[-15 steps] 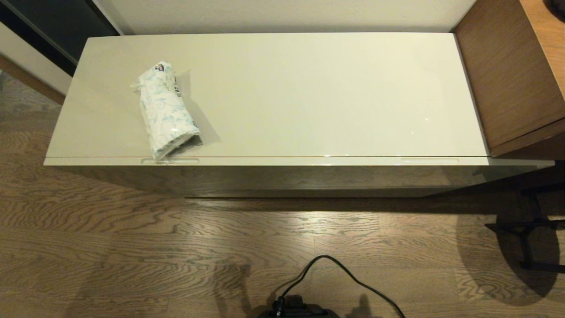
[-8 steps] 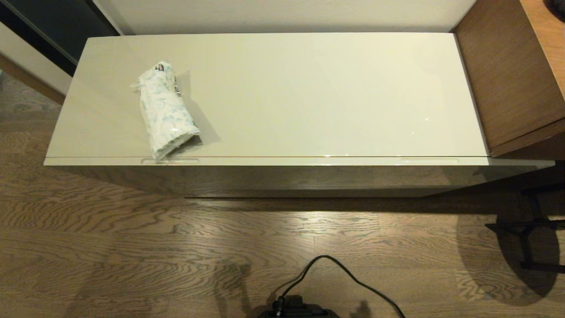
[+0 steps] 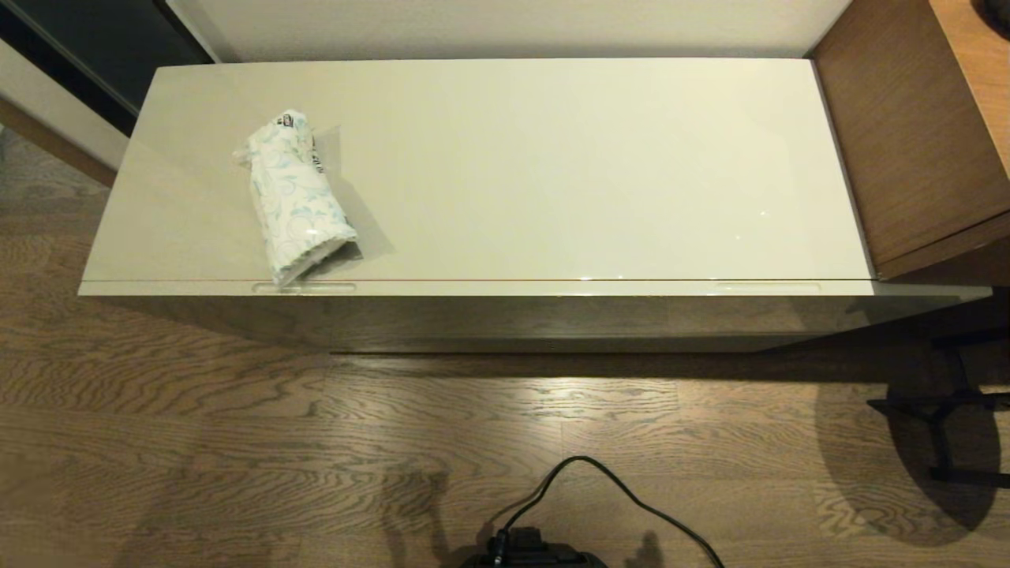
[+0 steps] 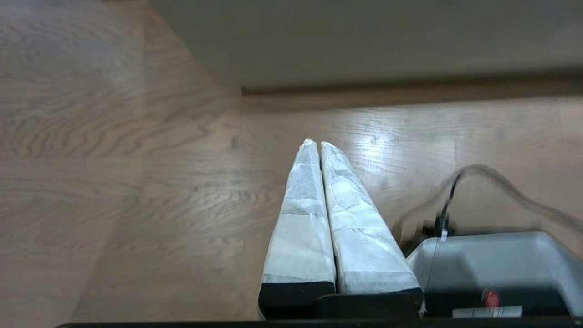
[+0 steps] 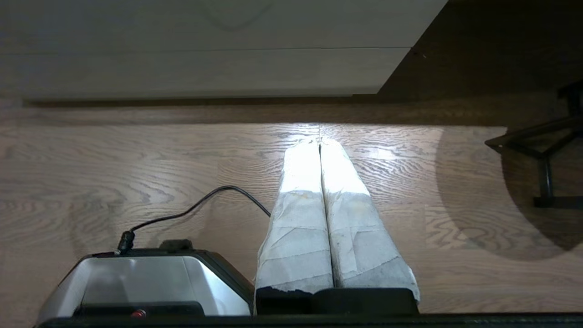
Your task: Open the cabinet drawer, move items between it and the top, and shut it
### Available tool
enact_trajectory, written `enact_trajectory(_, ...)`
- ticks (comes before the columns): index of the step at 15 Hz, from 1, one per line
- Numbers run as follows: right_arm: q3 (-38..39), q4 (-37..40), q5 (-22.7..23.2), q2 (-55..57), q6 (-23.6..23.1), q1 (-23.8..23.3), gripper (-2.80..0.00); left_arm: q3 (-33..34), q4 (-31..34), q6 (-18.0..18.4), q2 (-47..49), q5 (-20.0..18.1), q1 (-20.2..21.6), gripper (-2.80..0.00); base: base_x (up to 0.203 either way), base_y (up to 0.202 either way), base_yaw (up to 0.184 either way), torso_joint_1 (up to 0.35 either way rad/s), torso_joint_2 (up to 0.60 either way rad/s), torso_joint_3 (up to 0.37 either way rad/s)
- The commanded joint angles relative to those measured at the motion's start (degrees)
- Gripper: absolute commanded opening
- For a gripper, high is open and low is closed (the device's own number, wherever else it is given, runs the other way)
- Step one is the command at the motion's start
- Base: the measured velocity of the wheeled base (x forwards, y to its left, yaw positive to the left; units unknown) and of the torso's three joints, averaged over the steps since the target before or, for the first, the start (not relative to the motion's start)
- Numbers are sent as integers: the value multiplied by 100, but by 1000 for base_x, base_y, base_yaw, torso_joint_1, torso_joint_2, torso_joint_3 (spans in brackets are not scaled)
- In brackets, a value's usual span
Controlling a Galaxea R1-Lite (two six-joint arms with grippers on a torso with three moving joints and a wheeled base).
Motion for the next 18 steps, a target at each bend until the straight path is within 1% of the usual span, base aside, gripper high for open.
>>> enact_trajectory(1,0,-13,-2,16,51,0,-280,2,7,67,14,-29,3,-280,0,0,0,0,0,0)
enact_trajectory(3,0,-22,-11,16,68,0,-280,2,-4,-87,14,-4,-6,-280,0,0,0,0,0,0)
enact_trajectory(18,0,-22,-11,16,85,0,-280,2,-13,-96,14,-4,-5,-280,0,0,0,0,0,0)
